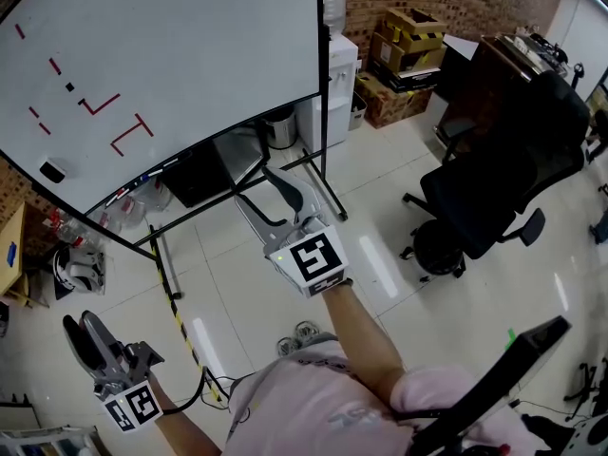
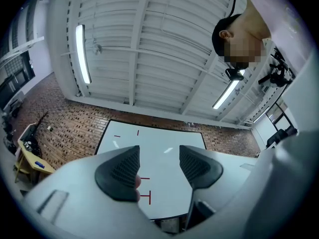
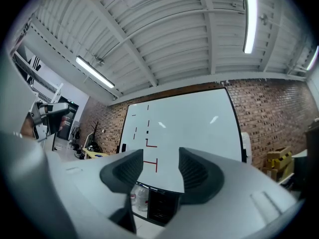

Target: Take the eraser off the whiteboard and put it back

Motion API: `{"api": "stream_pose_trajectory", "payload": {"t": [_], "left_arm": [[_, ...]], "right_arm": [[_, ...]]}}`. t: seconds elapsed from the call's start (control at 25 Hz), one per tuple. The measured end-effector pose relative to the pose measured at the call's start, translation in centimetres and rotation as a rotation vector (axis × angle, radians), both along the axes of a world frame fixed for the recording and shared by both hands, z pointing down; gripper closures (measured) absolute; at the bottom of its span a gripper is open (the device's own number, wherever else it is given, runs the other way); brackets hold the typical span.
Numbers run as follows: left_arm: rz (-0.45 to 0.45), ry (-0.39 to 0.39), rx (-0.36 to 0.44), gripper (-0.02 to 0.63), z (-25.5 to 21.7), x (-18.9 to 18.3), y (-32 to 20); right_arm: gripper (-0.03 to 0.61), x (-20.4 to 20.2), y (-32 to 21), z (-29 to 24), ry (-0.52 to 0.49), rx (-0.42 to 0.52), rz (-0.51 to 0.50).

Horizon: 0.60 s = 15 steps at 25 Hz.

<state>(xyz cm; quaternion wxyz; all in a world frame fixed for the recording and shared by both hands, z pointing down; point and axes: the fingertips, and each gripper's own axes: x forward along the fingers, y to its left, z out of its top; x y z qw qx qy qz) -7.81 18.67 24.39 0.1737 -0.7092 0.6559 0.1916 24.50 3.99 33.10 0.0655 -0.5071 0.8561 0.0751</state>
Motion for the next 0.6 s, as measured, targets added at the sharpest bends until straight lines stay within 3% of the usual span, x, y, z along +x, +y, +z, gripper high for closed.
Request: {"api": "stream_pose_trajectory", "payload": {"t": [0.6], "left_arm": [[-0.018, 0.02, -0.015, 0.354, 0.9, -2.8, 0.0]], "right_arm": [[0.36, -2.2, -0.1, 0.4, 0.024, -0.012, 0.004]]}}
